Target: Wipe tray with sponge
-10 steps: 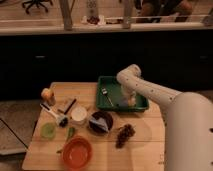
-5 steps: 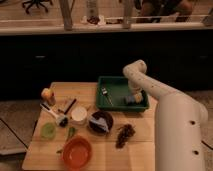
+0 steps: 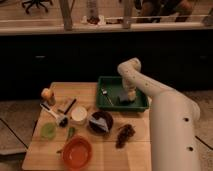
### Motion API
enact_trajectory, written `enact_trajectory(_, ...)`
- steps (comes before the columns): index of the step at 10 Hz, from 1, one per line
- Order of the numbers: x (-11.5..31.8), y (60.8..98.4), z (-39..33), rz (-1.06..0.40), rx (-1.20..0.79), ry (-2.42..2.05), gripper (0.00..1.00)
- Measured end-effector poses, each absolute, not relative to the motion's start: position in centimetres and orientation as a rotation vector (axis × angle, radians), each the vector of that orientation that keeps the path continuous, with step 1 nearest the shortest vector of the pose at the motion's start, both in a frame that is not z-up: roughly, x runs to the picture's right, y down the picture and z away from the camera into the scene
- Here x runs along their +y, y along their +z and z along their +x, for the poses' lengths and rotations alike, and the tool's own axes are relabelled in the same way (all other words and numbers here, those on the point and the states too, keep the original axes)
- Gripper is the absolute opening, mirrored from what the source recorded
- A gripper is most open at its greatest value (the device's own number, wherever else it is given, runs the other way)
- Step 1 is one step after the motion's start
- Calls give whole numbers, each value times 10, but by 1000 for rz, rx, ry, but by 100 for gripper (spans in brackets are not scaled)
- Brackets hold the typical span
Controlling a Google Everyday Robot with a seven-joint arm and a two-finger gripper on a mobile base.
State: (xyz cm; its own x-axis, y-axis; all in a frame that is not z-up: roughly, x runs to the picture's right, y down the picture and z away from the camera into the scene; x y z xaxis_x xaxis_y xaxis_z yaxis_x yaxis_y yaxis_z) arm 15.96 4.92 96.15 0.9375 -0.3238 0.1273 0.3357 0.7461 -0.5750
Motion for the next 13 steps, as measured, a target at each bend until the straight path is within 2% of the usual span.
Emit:
enact_trajectory(4,74,933,152,-650,-93,-449,0)
enact_trajectory(7,81,925,190,-672,-65,-438,0)
enact_trajectory(9,77,932,225,-684,-3,-396,0)
enact_trajectory(13,49,956,238,-657,39,-334,0)
